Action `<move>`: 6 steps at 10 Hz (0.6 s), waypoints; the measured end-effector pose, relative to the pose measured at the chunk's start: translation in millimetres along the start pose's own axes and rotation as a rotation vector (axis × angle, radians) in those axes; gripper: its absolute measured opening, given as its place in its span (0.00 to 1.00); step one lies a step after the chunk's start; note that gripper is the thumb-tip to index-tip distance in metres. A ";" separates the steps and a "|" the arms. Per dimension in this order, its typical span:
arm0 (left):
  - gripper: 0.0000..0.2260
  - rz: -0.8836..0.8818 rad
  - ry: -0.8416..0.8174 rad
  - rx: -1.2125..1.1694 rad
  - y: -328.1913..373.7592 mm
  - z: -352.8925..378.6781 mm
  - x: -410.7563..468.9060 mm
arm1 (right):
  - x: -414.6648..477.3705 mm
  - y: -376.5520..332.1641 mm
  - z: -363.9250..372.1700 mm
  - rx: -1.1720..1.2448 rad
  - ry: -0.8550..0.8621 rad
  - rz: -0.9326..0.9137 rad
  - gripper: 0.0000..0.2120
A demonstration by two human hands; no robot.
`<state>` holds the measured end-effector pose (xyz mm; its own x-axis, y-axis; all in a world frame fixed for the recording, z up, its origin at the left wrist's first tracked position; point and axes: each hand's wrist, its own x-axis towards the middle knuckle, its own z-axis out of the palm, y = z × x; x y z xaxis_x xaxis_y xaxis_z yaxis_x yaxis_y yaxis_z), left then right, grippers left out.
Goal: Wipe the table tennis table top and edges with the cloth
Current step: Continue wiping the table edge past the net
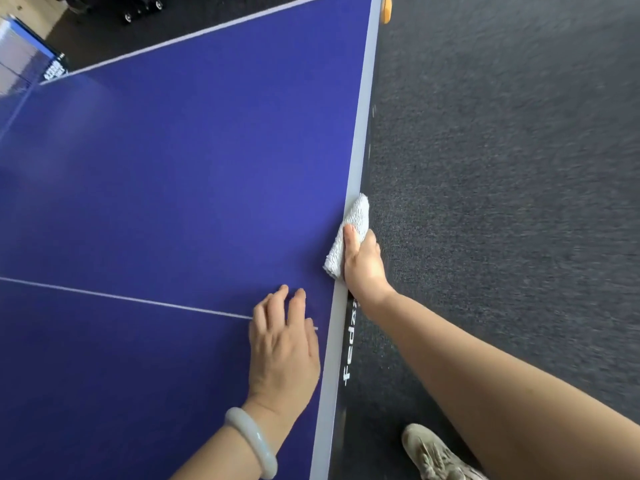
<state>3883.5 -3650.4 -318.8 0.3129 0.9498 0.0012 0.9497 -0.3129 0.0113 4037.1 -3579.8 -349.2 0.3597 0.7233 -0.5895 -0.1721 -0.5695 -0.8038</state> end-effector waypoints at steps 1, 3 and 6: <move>0.15 0.058 0.021 -0.096 -7.1 -6.1 38.6 | 2.8 -2.6 -2.3 0.268 0.027 0.189 0.27; 0.20 0.118 0.025 -0.250 24.5 -8.7 139.4 | -6.1 0.9 -8.0 0.315 -0.113 -0.001 0.29; 0.24 -0.062 -0.029 -0.143 57.5 20.4 222.5 | -5.7 7.4 -25.9 0.438 -0.225 -0.061 0.25</move>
<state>4007.9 -3457.2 -338.2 0.2557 0.9662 -0.0325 0.9566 -0.2480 0.1529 4057.5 -3598.2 -349.7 0.1824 0.8440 -0.5043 -0.5432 -0.3410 -0.7673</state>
